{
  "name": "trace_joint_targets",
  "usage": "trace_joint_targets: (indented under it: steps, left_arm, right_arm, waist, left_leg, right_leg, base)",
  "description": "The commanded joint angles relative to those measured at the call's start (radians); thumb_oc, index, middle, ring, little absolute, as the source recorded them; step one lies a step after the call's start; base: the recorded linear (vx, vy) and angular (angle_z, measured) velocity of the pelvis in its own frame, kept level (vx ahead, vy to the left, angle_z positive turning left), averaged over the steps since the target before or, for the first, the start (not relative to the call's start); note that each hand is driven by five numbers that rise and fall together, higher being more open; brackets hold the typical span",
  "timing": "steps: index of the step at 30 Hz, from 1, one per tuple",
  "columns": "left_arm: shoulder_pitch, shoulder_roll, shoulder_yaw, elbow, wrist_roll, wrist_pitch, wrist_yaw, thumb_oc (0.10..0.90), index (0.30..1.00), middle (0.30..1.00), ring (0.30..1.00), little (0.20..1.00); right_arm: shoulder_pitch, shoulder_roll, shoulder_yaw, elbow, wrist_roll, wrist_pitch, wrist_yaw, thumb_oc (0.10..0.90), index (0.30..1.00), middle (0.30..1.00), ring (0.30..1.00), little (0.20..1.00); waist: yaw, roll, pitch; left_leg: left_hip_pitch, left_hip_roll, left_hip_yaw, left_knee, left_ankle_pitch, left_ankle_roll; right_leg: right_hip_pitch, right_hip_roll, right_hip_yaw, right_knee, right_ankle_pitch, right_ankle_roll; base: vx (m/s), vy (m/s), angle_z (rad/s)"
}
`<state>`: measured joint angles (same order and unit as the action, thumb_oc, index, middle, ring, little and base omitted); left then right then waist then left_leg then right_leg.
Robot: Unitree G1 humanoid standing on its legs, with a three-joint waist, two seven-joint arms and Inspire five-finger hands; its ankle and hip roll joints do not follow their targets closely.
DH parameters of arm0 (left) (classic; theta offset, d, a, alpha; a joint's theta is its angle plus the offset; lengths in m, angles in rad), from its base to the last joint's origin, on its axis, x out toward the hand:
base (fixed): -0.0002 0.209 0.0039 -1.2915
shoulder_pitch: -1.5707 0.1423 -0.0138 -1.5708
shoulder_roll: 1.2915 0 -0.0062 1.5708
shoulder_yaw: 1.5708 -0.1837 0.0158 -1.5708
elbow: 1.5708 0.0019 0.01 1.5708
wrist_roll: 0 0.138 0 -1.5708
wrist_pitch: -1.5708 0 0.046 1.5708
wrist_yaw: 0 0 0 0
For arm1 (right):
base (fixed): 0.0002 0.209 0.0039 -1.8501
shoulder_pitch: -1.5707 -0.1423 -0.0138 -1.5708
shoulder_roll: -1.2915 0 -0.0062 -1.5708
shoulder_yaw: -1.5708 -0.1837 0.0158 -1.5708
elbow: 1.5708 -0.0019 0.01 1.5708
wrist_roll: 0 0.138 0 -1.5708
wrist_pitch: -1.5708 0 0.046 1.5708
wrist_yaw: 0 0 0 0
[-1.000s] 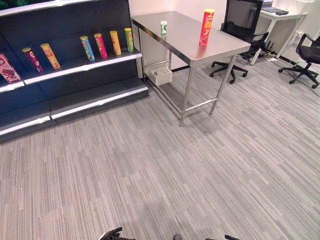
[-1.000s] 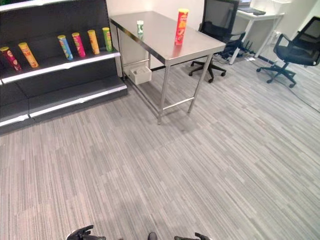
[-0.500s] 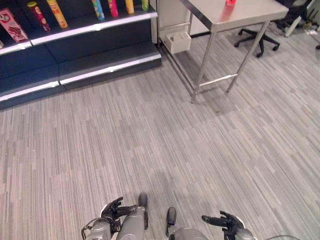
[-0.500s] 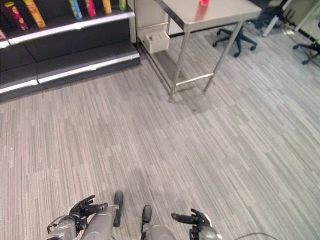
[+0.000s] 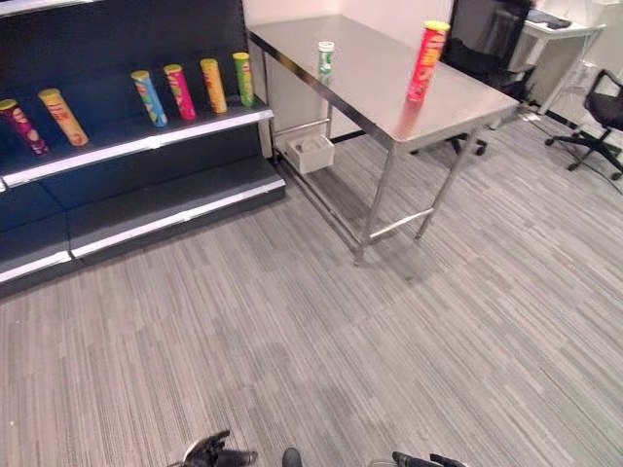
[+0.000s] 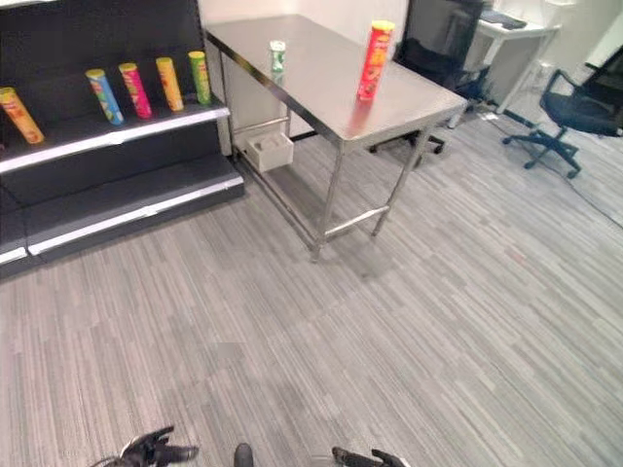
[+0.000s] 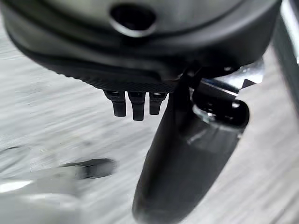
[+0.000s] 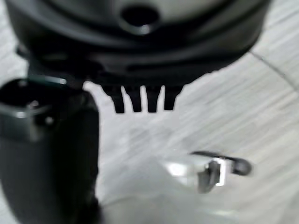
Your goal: Put the goods on the table back onto the shelves and tidy them up.
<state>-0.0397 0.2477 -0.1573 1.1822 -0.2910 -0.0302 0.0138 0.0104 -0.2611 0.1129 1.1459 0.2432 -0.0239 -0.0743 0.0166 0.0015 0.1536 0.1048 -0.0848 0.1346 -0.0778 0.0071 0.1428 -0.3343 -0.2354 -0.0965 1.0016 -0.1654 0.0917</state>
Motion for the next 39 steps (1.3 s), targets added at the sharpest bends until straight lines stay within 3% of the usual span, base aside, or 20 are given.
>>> trace_joint_targets:
  steps: [1, 2, 3, 4, 5, 7, 8, 10, 12, 15, 16, 17, 18, 20, 23, 24, 25, 27, 32, 39]
  left_arm:
    - [-0.010, 0.035, 0.019, -0.044, 0.036, -0.032, 0.008, 0.800, 0.900, 0.900, 0.900, 0.900]
    - [-0.011, 0.035, 0.019, -0.043, 0.036, -0.032, 0.008, 0.800, 0.900, 0.900, 0.900, 0.900]
    - [-0.016, 0.036, 0.011, -0.046, 0.042, -0.034, 0.009, 0.800, 0.900, 0.900, 0.900, 0.900]
    - [-0.021, 0.036, 0.010, -0.043, 0.045, -0.035, 0.010, 0.800, 0.900, 0.900, 0.900, 0.900]
    - [-0.022, 0.036, 0.010, -0.043, 0.045, -0.035, 0.010, 0.800, 0.900, 0.900, 0.900, 0.900]
    - [-0.037, 0.030, 0.014, -0.037, 0.070, -0.043, 0.005, 0.800, 0.900, 0.900, 0.900, 0.900]
    - [-0.033, 0.024, 0.013, -0.043, 0.076, -0.046, 0.001, 0.800, 0.900, 0.900, 0.900, 0.900]
    - [-0.025, 0.018, 0.007, -0.051, 0.086, -0.049, -0.003, 0.800, 0.900, 0.900, 0.900, 0.900]
    - [-0.023, 0.014, 0.003, -0.054, 0.082, -0.050, -0.001, 0.800, 0.900, 0.900, 0.900, 0.900]
    - [-0.013, 0.001, -0.006, -0.078, 0.045, -0.051, -0.002, 0.800, 0.900, 0.900, 0.900, 0.900]
    - [-0.013, -0.001, -0.013, -0.089, 0.038, -0.050, -0.004, 0.800, 0.900, 0.900, 0.900, 0.900]
    - [-0.013, 0.000, -0.012, -0.089, 0.038, -0.050, -0.004, 0.800, 0.900, 0.900, 0.900, 0.900]
    - [-0.014, -0.003, -0.016, -0.108, 0.014, -0.044, 0.003, 0.800, 0.900, 0.900, 0.900, 0.900]
    - [-0.008, -0.008, -0.012, -0.105, 0.007, -0.042, 0.009, 0.800, 0.900, 0.900, 0.900, 0.900]
    - [-0.006, -0.012, -0.014, -0.103, 0.006, -0.044, 0.005, 0.800, 0.900, 0.900, 0.900, 0.900]
    - [-0.005, -0.013, -0.018, -0.098, 0.014, -0.042, 0.002, 0.800, 0.900, 0.900, 0.900, 0.900]
    - [0.000, -0.016, -0.022, -0.091, 0.023, -0.041, 0.001, 0.800, 0.900, 0.900, 0.900, 0.900]
    - [0.003, -0.017, -0.023, -0.087, 0.020, -0.044, -0.001, 0.800, 0.900, 0.900, 0.900, 0.900]
    - [0.010, -0.017, -0.017, -0.064, 0.023, -0.044, -0.004, 0.800, 0.900, 0.900, 0.900, 0.900]
    - [0.002, -0.007, -0.002, -0.051, 0.024, -0.052, 0.006, 0.800, 0.900, 0.900, 0.900, 0.900]
  right_arm:
    - [-0.037, -0.051, 0.010, -0.046, 0.020, -0.009, -0.014, 0.800, 0.900, 0.900, 0.900, 0.900]
    - [-0.038, -0.052, 0.010, -0.046, 0.020, -0.009, -0.014, 0.800, 0.900, 0.900, 0.900, 0.900]
    - [-0.039, -0.053, 0.008, -0.046, 0.024, -0.007, -0.015, 0.800, 0.900, 0.900, 0.900, 0.900]
    - [-0.037, -0.054, 0.005, -0.043, 0.028, -0.006, -0.017, 0.800, 0.900, 0.900, 0.900, 0.900]
    - [-0.038, -0.054, 0.005, -0.043, 0.028, -0.006, -0.017, 0.800, 0.900, 0.900, 0.900, 0.900]
    - [-0.025, -0.052, -0.005, -0.029, 0.026, -0.004, -0.016, 0.800, 0.900, 0.900, 0.900, 0.900]
    - [-0.018, -0.061, -0.011, -0.027, 0.019, -0.004, -0.015, 0.800, 0.900, 0.900, 0.900, 0.900]
    - [-0.004, -0.074, -0.011, -0.023, 0.022, -0.010, -0.006, 0.800, 0.900, 0.900, 0.900, 0.900]
    - [-0.004, -0.078, -0.010, -0.021, 0.025, -0.011, -0.006, 0.800, 0.900, 0.900, 0.900, 0.900]
    - [-0.007, -0.099, -0.005, -0.024, 0.039, -0.020, -0.002, 0.800, 0.900, 0.900, 0.900, 0.900]
    - [-0.010, -0.105, -0.002, -0.029, 0.040, -0.020, -0.003, 0.800, 0.900, 0.900, 0.900, 0.900]
    - [-0.010, -0.104, -0.002, -0.029, 0.040, -0.020, -0.003, 0.800, 0.900, 0.900, 0.900, 0.900]
    - [-0.025, -0.114, 0.004, -0.032, 0.039, -0.018, -0.012, 0.800, 0.900, 0.900, 0.900, 0.900]
    - [-0.036, -0.118, 0.012, -0.029, 0.040, -0.014, -0.016, 0.800, 0.900, 0.900, 0.900, 0.900]
    - [-0.042, -0.116, 0.022, -0.039, 0.047, -0.014, -0.016, 0.800, 0.900, 0.900, 0.900, 0.900]
    - [-0.042, -0.118, 0.027, -0.042, 0.044, -0.014, -0.014, 0.800, 0.900, 0.900, 0.900, 0.900]
    - [-0.044, -0.123, 0.034, -0.048, 0.039, -0.015, -0.014, 0.800, 0.900, 0.900, 0.900, 0.900]
    - [-0.040, -0.125, 0.041, -0.061, 0.035, -0.022, -0.016, 0.800, 0.900, 0.900, 0.900, 0.900]
    - [-0.040, -0.122, 0.042, -0.049, 0.024, -0.021, -0.014, 0.800, 0.900, 0.900, 0.900, 0.900]
    - [-0.053, -0.097, 0.048, -0.032, 0.001, -0.014, -0.011, 0.800, 0.900, 0.900, 0.900, 0.900]
  waist:
    - [-0.022, 0.019, 0.073]
    - [-0.023, 0.021, 0.073]
    - [-0.045, 0.010, 0.082]
    - [-0.055, 0.002, 0.085]
    - [-0.055, 0.003, 0.086]
    - [-0.100, -0.016, 0.094]
    - [-0.106, -0.021, 0.089]
    - [-0.114, -0.023, 0.063]
    - [-0.116, -0.016, 0.059]
    - [-0.115, -0.003, 0.049]
    - [-0.107, -0.003, 0.061]
    - [-0.109, -0.007, 0.058]
    - [-0.094, -0.022, 0.087]
    - [-0.082, -0.033, 0.100]
    - [-0.050, -0.049, 0.110]
    - [-0.042, -0.051, 0.113]
    - [-0.022, -0.045, 0.116]
    - [0.015, -0.013, 0.108]
    - [0.034, 0.005, 0.095]
    - [0.047, -0.017, 0.038]
  left_leg:
    - [-0.059, 0.049, -0.034, -0.009, 0.015, -0.106]
    - [-0.059, 0.051, -0.036, -0.009, 0.016, -0.107]
    - [-0.025, 0.043, -0.045, -0.009, -0.013, -0.119]
    - [0.000, 0.036, -0.053, -0.009, -0.033, -0.123]
    - [0.002, 0.037, -0.054, -0.009, -0.033, -0.123]
    - [0.101, 0.024, -0.097, -0.009, -0.106, -0.144]
    - [0.132, 0.025, -0.111, -0.009, -0.128, -0.149]
    - [0.177, 0.043, -0.134, -0.009, -0.165, -0.158]
    - [0.184, 0.059, -0.136, -0.009, -0.163, -0.163]
    - [0.118, 0.107, -0.118, 0.211, -0.108, -0.218]
    - [0.059, 0.119, -0.106, 0.343, -0.078, -0.237]
    - [0.055, 0.115, -0.109, 0.342, -0.074, -0.236]
    - [-0.061, 0.121, -0.105, 0.579, 0.013, -0.253]
    - [-0.129, 0.149, -0.065, 0.675, 0.043, -0.248]
    - [-0.217, 0.175, -0.006, 0.607, 0.016, -0.219]
    - [-0.231, 0.172, -0.003, 0.538, -0.002, -0.211]
    - [-0.253, 0.162, -0.022, 0.385, -0.006, -0.209]
    - [-0.297, 0.123, -0.132, 0.142, 0.124, -0.229]
    - [-0.286, 0.111, -0.160, 0.025, 0.179, -0.253]
    - [-0.197, 0.087, -0.108, 0.035, 0.111, -0.205]
  right_leg:
    - [0.207, 0.048, -0.066, -0.561, 0.214, 0.028]
    - [0.210, 0.050, -0.069, -0.567, 0.218, 0.027]
    - [0.189, 0.074, -0.091, -0.747, 0.223, 0.044]
    - [0.182, 0.089, -0.094, -0.833, 0.239, 0.055]
    - [0.184, 0.089, -0.094, -0.834, 0.240, 0.055]
    - [0.112, 0.144, -0.087, -1.078, 0.344, 0.107]
    - [0.099, 0.134, -0.121, -1.087, 0.365, 0.113]
    - [0.139, 0.146, -0.104, -1.089, 0.381, 0.088]
    - [0.152, 0.153, -0.101, -1.082, 0.385, 0.081]
    - [0.220, 0.180, -0.111, -1.081, 0.339, 0.041]
    - [0.258, 0.189, -0.115, -1.083, 0.314, 0.023]
    - [0.254, 0.185, -0.116, -1.083, 0.315, 0.023]
    - [0.302, 0.185, -0.115, -1.085, 0.284, -0.007]
    - [0.337, 0.186, -0.122, -1.087, 0.254, -0.026]
    - [0.385, 0.181, -0.103, -1.089, 0.223, -0.029]
    - [0.393, 0.180, -0.095, -1.089, 0.217, -0.022]
    - [0.410, 0.181, -0.086, -1.089, 0.200, -0.011]
    - [0.446, 0.218, -0.055, -1.089, 0.169, -0.011]
    - [0.499, 0.235, -0.015, -1.089, 0.132, -0.012]
    - [0.526, 0.160, 0.035, -1.086, 0.111, 0.027]
  base:
    - [0.38, -0.007, 0.15]
    - [0.35, -0.079, 0.18]
    - [0.33, -0.092, 0.21]
    - [0.33, -0.091, 0.38]
    - [0.44, -0.101, 0.41]
    - [0.67, -0.177, 0.81]
    - [0.61, -0.206, 0.90]
    - [0.54, -0.272, 0.32]
    - [0.32, -0.208, 0.23]
    - [0.25, -0.244, 0.02]
    - [0.11, -0.173, 0.07]
    - [0.09, -0.234, -0.07]
    - [0.04, -0.139, 0.12]
    - [0.13, -0.191, -0.28]
    - [0.19, -0.076, -0.44]
    - [0.25, 0.063, 0.23]
    - [0.26, 0.109, -0.09]
    - [0.30, 0.109, -0.30]
    - [0.23, 0.092, -0.60]
    - [0.19, 0.174, -0.57]
